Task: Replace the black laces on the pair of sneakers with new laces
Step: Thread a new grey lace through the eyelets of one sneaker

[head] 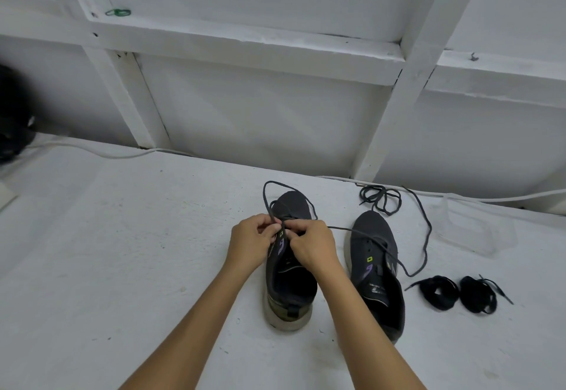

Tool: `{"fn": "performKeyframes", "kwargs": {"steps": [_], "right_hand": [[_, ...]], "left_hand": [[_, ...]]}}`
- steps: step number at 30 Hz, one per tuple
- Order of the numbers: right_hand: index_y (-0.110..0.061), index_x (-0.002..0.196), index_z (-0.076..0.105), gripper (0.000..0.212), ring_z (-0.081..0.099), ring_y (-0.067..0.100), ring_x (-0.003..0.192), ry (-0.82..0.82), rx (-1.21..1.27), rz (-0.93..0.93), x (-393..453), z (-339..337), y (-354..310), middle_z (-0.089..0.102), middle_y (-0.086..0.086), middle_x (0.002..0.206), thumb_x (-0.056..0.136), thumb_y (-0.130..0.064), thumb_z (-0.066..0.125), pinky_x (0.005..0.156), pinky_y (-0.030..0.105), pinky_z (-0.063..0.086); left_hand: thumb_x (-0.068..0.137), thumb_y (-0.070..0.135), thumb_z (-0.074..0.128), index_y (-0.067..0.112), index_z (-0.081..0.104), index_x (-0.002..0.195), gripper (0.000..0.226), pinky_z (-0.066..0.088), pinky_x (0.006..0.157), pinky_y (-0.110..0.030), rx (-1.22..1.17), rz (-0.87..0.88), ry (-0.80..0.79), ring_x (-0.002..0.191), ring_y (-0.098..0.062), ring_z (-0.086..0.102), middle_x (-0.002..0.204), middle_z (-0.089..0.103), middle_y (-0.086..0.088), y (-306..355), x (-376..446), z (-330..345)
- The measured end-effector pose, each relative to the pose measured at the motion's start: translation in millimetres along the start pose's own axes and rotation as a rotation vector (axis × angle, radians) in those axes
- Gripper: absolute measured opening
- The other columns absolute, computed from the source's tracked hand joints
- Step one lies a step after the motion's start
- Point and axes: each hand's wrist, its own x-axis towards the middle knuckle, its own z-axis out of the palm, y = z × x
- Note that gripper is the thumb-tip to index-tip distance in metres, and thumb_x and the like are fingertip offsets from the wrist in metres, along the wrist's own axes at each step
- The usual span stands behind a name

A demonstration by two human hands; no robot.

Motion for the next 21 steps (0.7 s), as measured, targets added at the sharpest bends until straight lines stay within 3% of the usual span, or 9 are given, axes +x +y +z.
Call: {"fn": "performKeyframes", "kwargs": {"steps": [4, 7, 9, 12, 16, 19, 21], "right_hand": [[-0.037, 0.105, 0.078, 0.021, 0.067, 0.012, 0.097, -0.005, -0.031, 0.022, 4.3, 3.6, 1.7, 0.077, -0.012, 0.099, 0.094, -0.024, 0.066, 0.087, 0.031, 0.054], [-0.033, 0.098, 0.077, 0.013, 0.065, 0.013, 0.093, -0.009, -0.106, 0.035, 7.3, 5.9, 0.6, 0.075, -0.011, 0.097, 0.095, -0.029, 0.065, 0.078, 0.028, 0.049], [-0.03, 0.091, 0.069, 0.011, 0.063, 0.014, 0.087, -0.021, -0.144, 0.009, 7.0, 4.5, 0.2, 0.072, -0.008, 0.092, 0.097, -0.026, 0.061, 0.074, 0.028, 0.045], [-0.022, 0.088, 0.063, 0.013, 0.06, 0.015, 0.081, -0.068, -0.112, -0.025, 6.5, -2.0, 1.3, 0.068, -0.004, 0.088, 0.098, -0.017, 0.055, 0.069, 0.028, 0.044], [-0.016, 0.088, 0.061, 0.018, 0.06, 0.015, 0.07, -0.115, 0.1, 0.02, 5.7, -15.8, 0.9, 0.067, 0.001, 0.083, 0.102, -0.013, 0.051, 0.062, 0.023, 0.052], [-0.015, 0.092, 0.059, 0.02, 0.067, 0.015, 0.078, -0.168, 0.367, 0.123, 1.6, -28.9, -7.2, 0.071, 0.004, 0.097, 0.106, -0.017, 0.046, 0.069, 0.031, 0.061], [-0.015, 0.093, 0.057, 0.02, 0.071, 0.016, 0.083, -0.151, 0.511, 0.169, -1.1, -38.9, -13.5, 0.073, 0.002, 0.105, 0.107, -0.019, 0.043, 0.065, 0.031, 0.061]], "left_hand": [[0.094, 0.019, 0.066, 0.019, 0.077, 0.106, 0.016, 0.05, 0.077, -0.013, 0.075, 0.017, 0.015, 0.084, -0.006, 0.069, 0.097, 0.075, 0.005, 2.9, -1.8, -2.5], [0.098, 0.026, 0.06, 0.024, 0.072, 0.117, 0.024, 0.042, 0.079, -0.012, 0.141, 0.008, -0.063, 0.094, -0.004, 0.06, 0.108, 0.068, 0.009, 8.4, -5.6, -8.7], [0.097, 0.031, 0.059, 0.032, 0.07, 0.116, 0.022, 0.042, 0.08, -0.012, 0.092, 0.0, -0.152, 0.097, 0.001, 0.058, 0.111, 0.063, 0.011, 10.5, -12.0, -11.7], [0.094, 0.033, 0.064, 0.033, 0.065, 0.117, 0.023, 0.045, 0.095, -0.023, 0.055, 0.008, -0.213, 0.108, -0.003, 0.056, 0.117, 0.057, 0.007, 9.0, -21.8, -12.6], [0.096, 0.028, 0.06, 0.026, 0.061, 0.127, 0.032, 0.039, 0.086, -0.015, 0.134, 0.056, -0.213, 0.107, -0.006, 0.053, 0.122, 0.053, 0.006, 10.1, -26.7, -7.4], [0.098, 0.026, 0.053, 0.022, 0.057, 0.136, 0.038, 0.034, 0.088, -0.017, 0.143, 0.011, -0.171, 0.109, -0.004, 0.049, 0.13, 0.05, 0.008, 8.8, -29.1, -2.2], [0.101, 0.027, 0.048, 0.019, 0.055, 0.139, 0.04, 0.033, 0.091, -0.017, 0.142, -0.026, -0.143, 0.111, -0.004, 0.048, 0.137, 0.05, 0.006, 5.5, -32.3, 0.2]]}}
